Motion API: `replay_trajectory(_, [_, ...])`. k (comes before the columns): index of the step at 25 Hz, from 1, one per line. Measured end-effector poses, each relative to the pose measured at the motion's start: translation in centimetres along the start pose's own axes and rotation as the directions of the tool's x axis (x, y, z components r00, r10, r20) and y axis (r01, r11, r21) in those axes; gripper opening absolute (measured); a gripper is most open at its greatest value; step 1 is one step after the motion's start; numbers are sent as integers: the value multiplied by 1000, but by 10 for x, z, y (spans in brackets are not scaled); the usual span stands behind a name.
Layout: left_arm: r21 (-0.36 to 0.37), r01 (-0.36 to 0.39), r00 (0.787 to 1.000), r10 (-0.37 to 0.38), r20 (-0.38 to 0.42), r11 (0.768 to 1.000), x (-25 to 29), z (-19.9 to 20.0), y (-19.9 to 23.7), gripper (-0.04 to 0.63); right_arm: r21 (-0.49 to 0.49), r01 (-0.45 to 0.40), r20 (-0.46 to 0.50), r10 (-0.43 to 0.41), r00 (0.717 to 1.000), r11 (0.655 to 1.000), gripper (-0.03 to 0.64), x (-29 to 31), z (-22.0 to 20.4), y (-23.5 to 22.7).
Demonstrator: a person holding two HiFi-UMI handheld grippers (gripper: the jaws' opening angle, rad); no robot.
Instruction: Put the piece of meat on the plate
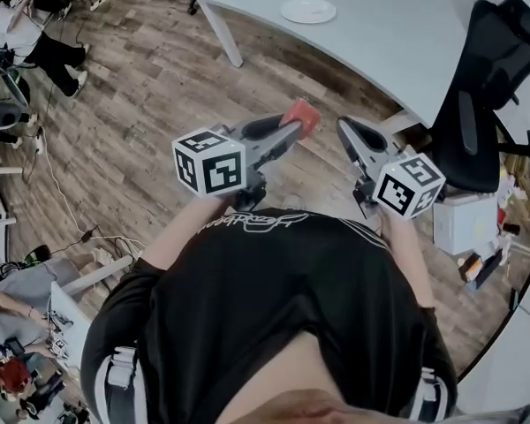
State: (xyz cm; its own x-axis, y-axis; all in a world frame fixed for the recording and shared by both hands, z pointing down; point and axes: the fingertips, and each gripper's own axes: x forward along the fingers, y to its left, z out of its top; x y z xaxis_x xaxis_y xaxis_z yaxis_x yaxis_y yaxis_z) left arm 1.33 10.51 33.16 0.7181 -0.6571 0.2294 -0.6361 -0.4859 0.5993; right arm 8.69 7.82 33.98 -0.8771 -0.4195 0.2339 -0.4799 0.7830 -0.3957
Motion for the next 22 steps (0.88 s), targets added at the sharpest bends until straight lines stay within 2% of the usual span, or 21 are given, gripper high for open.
replay_trajectory(10, [39, 6, 1000, -6, 14, 999, 27, 26, -2, 92, -15, -10, 39, 11, 999, 1000, 20, 2, 26, -25])
replay_trajectory(18, [39, 37, 999, -38, 8, 999, 41, 33, 9, 92, -10, 26, 49, -25, 998, 1000, 20, 10, 31, -42])
replay_trajectory(22, [13, 70, 998, -70, 10, 997, 55, 44, 25, 92, -12, 49, 40, -49, 998, 999, 20, 22, 35, -57])
